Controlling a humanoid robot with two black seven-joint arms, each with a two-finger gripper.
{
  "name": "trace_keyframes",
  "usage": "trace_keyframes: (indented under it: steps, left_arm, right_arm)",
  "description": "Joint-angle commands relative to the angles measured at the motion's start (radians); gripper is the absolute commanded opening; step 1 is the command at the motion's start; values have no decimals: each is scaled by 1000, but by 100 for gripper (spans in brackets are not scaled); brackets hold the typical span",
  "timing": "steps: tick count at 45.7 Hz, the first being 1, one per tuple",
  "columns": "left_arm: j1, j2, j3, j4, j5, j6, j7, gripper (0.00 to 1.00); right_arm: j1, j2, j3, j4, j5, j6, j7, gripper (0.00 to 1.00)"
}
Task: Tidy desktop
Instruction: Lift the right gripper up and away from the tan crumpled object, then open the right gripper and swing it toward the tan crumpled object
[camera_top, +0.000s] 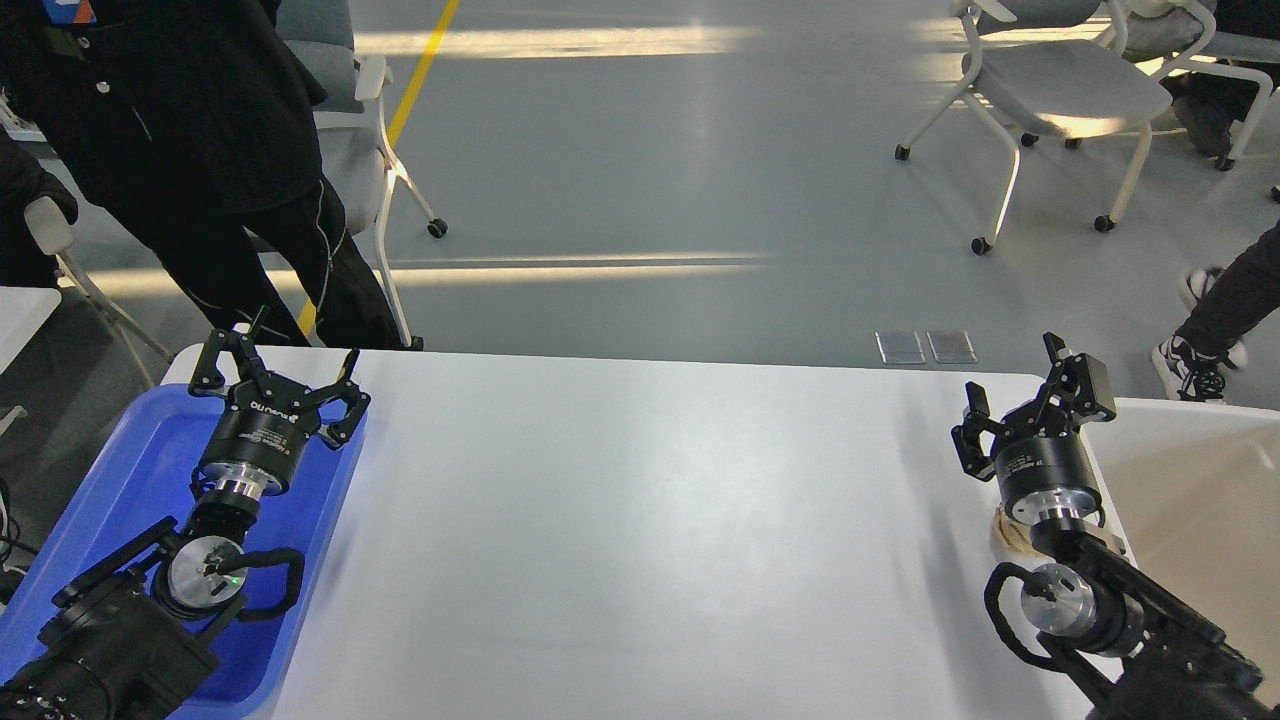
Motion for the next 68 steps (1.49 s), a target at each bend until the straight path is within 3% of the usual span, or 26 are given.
trace_keyframes:
  steps: [1,13,28,41,45,52,60,68]
  left_arm:
    - [1,0,1,0,1,0,-1,100]
    - [0,0,1,0,1,0,-1,100]
    - [0,0,1,0,-1,0,-1,100]
    - [0,0,1,0,1,2,1,100]
    - [0,0,1,0,1,2,-1,100]
    - [0,0,1,0,1,2,-1,100]
    - [0,0,1,0,1,2,-1,100]
    - [0,0,1,0,1,2,-1,100]
  right_arm:
    - [0,4,17,10,3,-3,16,100]
    - [34,-55,-3,17,5,12,12,100]
    - [35,-223,-58,109,15,4,27,100]
    - [60,-351,-79,172,-2,40,10,100]
    - [61,-420,-92,232,-6,99,-48,100]
    - [63,-513,-93,343,11,124,-218,100]
    - [64,-612,-180,415,-61,135,-327,100]
    - [165,-694,-355,426,-247,135,-376,100]
